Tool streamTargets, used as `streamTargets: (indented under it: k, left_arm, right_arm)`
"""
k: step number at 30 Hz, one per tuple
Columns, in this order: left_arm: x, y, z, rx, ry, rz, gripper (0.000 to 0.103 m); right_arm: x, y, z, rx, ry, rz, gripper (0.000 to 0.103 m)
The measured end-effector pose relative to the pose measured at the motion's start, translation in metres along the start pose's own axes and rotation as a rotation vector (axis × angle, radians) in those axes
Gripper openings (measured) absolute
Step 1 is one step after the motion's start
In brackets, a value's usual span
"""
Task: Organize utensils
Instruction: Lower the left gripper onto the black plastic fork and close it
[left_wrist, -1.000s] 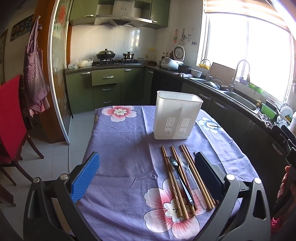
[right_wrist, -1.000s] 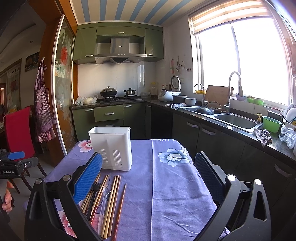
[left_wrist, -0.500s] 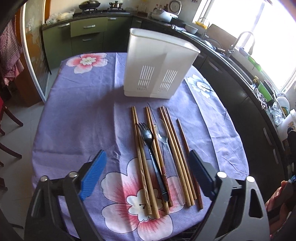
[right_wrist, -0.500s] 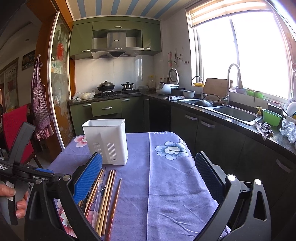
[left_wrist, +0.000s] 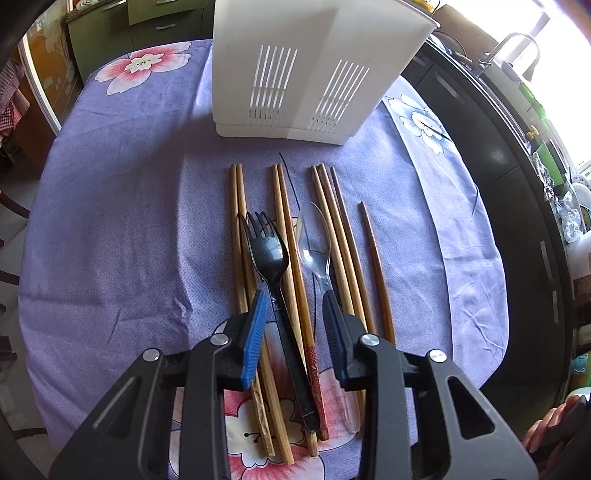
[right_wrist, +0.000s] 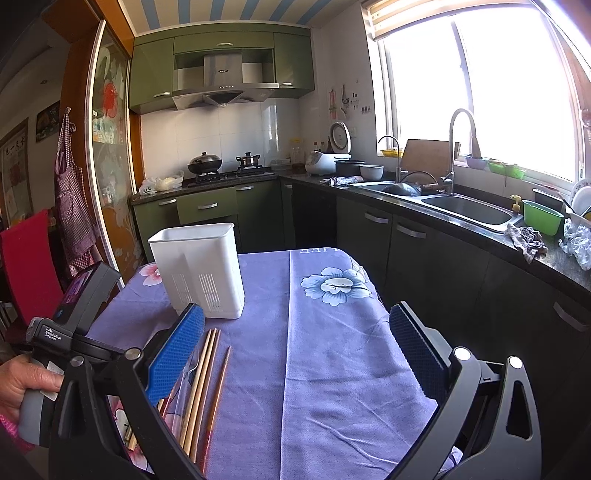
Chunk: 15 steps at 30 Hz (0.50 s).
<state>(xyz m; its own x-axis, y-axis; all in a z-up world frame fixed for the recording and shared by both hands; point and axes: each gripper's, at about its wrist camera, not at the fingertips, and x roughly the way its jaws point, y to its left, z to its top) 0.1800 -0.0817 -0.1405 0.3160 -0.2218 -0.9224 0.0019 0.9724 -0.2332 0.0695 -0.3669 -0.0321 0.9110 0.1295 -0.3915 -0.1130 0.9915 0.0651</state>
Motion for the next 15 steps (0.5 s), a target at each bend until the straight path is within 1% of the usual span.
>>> streamTargets:
  k: [5,12,15]
  left_arm:
    - [0.007,0.001,0.003,-0.006,0.019,0.037,0.029]
    - [0.014,0.000,0.004,-0.005,0.043,0.013,0.027]
    - [0.016,-0.002,0.005,-0.005,0.047,0.015,0.024]
  right_arm:
    - [0.002,-0.001,-0.002,0.001,0.010,0.003,0.099]
    - [0.005,0.000,-0.004,0.001,0.016,0.004,0.099]
    - [0.006,0.000,-0.005,0.000,0.017,0.003,0.099]
